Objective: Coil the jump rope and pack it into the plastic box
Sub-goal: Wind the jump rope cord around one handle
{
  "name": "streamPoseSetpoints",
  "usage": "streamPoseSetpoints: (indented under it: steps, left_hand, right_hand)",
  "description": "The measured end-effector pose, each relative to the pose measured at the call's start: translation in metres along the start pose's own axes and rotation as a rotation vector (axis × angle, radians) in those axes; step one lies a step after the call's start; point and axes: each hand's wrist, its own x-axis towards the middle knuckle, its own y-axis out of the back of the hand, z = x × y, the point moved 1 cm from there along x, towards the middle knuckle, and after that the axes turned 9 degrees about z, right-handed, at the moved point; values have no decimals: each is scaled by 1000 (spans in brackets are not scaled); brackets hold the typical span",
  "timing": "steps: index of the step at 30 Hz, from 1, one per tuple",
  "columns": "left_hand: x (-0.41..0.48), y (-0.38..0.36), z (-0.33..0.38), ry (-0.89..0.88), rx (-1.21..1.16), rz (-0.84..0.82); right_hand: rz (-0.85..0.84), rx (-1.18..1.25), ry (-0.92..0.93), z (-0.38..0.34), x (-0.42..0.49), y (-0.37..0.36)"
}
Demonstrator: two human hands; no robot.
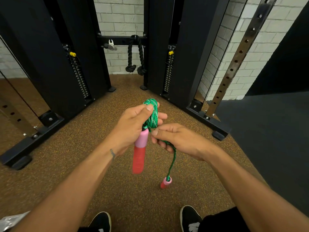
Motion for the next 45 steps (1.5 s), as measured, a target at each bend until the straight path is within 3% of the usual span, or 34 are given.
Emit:
streamPoseSetpoints:
  steps: [6, 10, 15, 22, 31, 45]
  left_hand:
    - [2, 3, -1, -23, 139, 36]
    - [0, 8, -6, -88, 543, -18]
    - [-7, -8, -5, 101, 182, -203]
    - [-8, -10, -5, 201, -121, -284]
    - [-11, -10, -2, 175, -191, -369]
    - [-9, -11, 4, 98, -271, -212]
  right_hand:
    - [-84, 104, 87, -11, -13, 12]
    - [42, 146, 201, -15, -16, 20]
    - [211, 221, 266, -15, -14, 25]
    - [323, 240, 247, -10, -9, 29]
    - [321, 226, 140, -2, -1, 31]
    - [183, 330, -1, 9, 7, 19]
